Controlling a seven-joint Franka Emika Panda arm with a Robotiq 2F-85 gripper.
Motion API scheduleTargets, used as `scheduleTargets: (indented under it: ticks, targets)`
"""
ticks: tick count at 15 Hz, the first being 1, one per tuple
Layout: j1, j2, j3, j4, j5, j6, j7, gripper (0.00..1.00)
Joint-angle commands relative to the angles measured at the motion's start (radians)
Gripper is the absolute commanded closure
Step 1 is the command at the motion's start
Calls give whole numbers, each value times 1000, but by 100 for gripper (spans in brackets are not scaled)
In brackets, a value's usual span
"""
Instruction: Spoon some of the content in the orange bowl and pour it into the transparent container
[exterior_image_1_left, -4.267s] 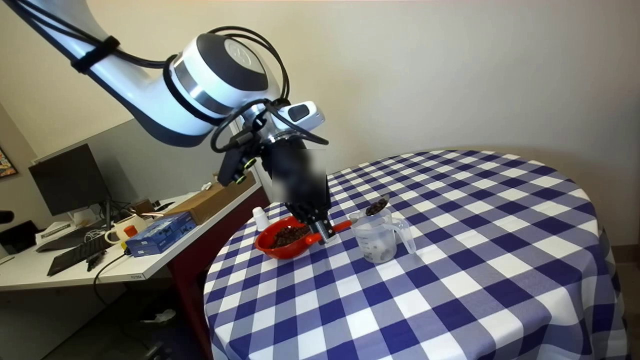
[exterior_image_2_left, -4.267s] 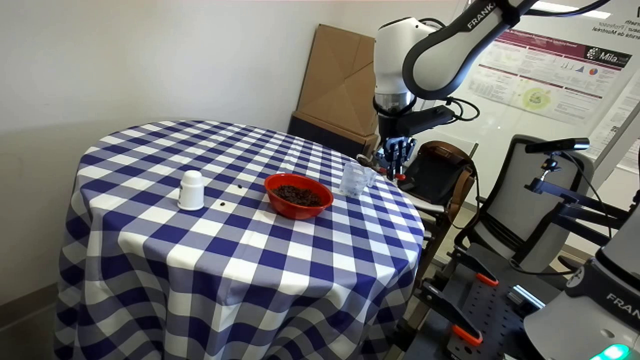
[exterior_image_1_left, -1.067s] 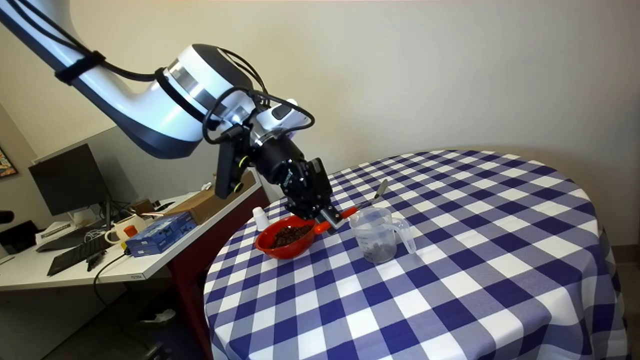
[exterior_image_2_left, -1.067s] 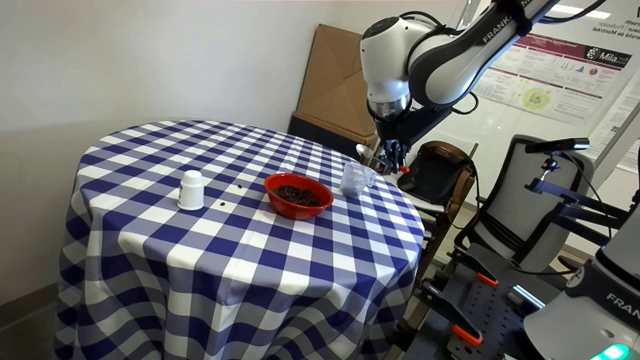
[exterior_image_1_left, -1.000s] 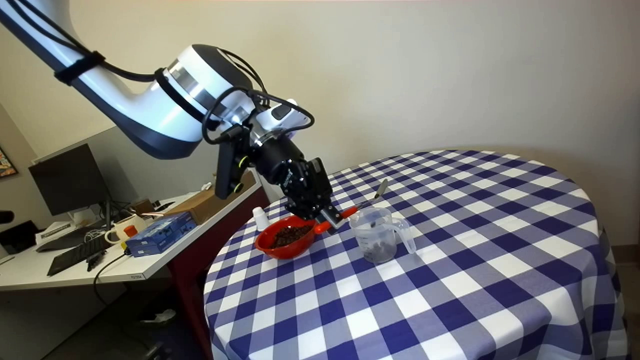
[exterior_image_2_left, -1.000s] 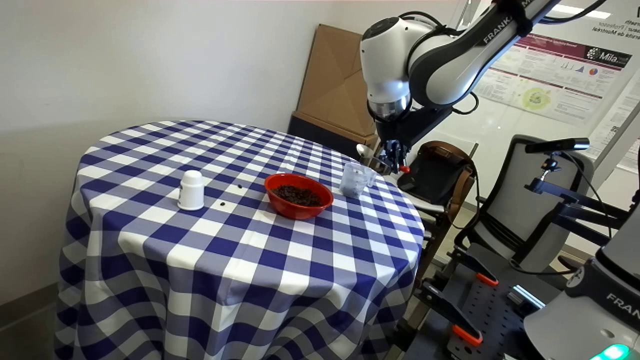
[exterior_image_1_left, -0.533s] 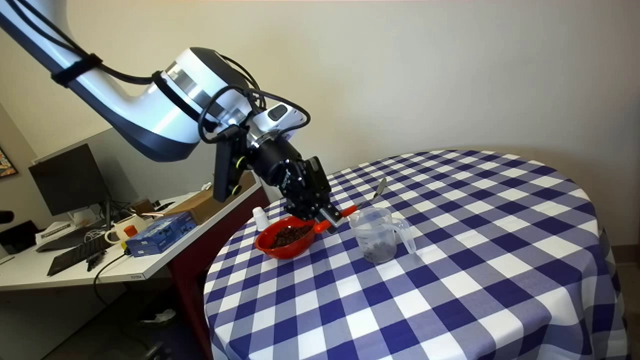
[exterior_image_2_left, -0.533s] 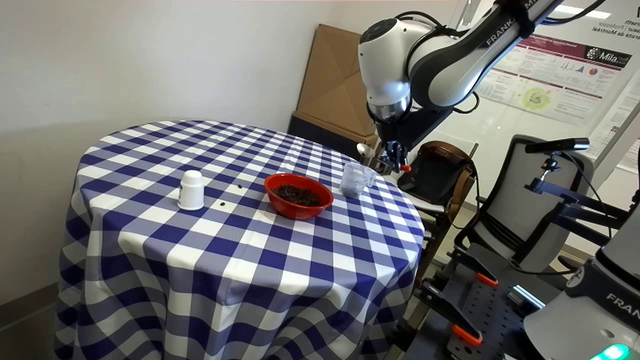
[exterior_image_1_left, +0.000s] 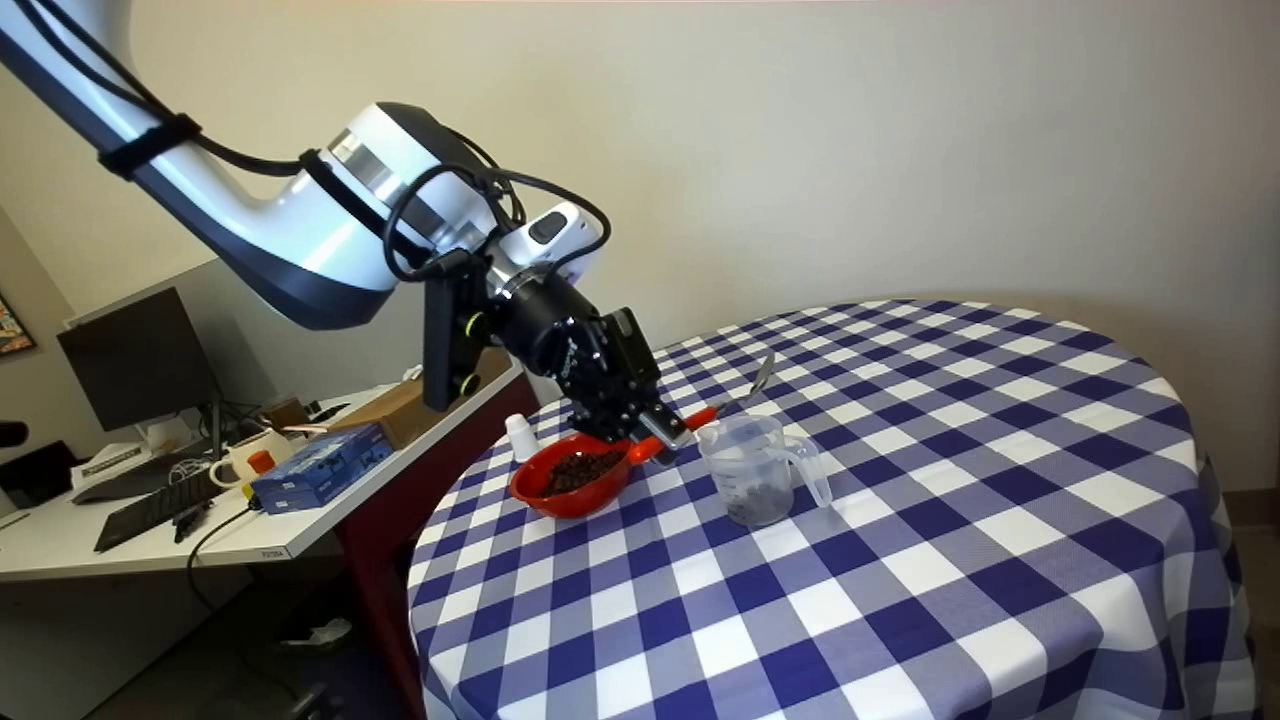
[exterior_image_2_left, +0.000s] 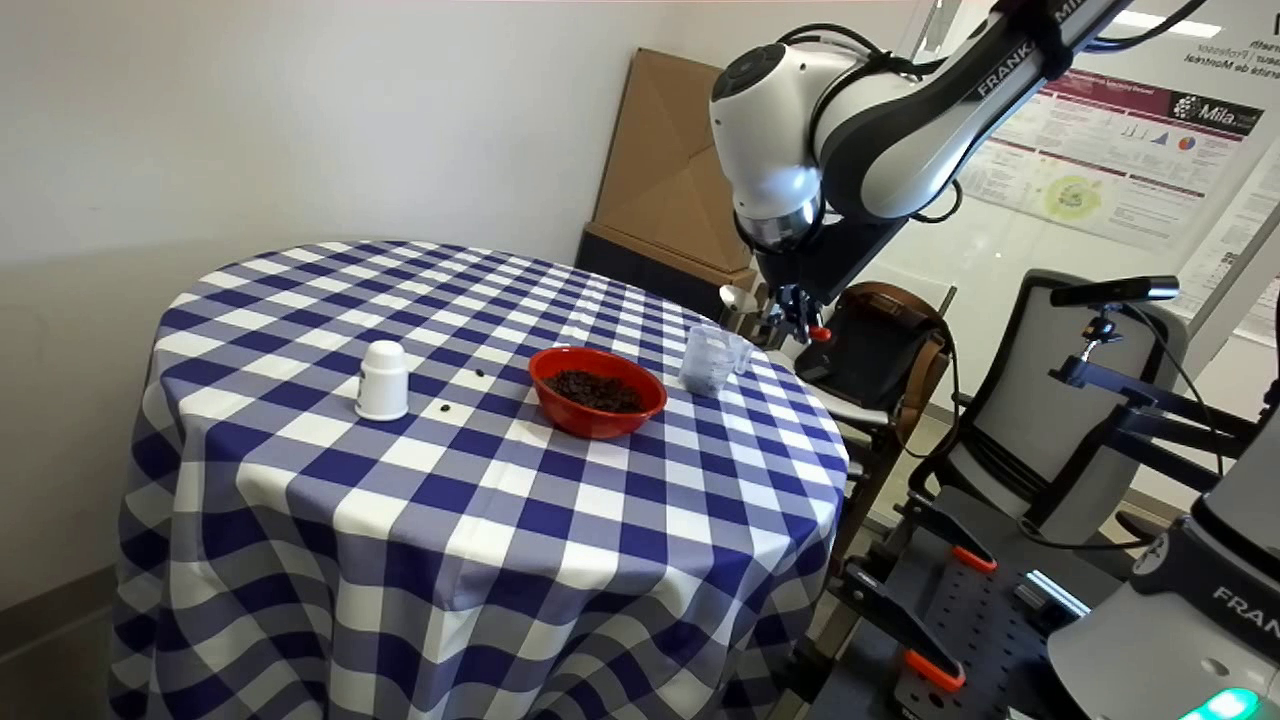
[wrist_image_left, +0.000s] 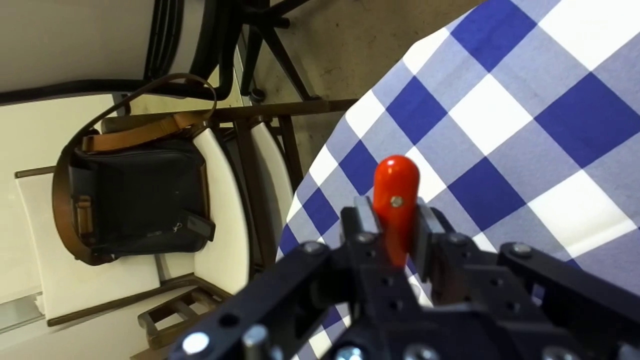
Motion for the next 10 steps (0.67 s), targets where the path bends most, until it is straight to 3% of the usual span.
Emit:
scheduleTargets:
  ticks: [1, 10]
  targets:
    - [12, 3, 12, -4, -37, -47, 39, 90]
    - [31, 4, 38, -15, -153, -121, 120, 90]
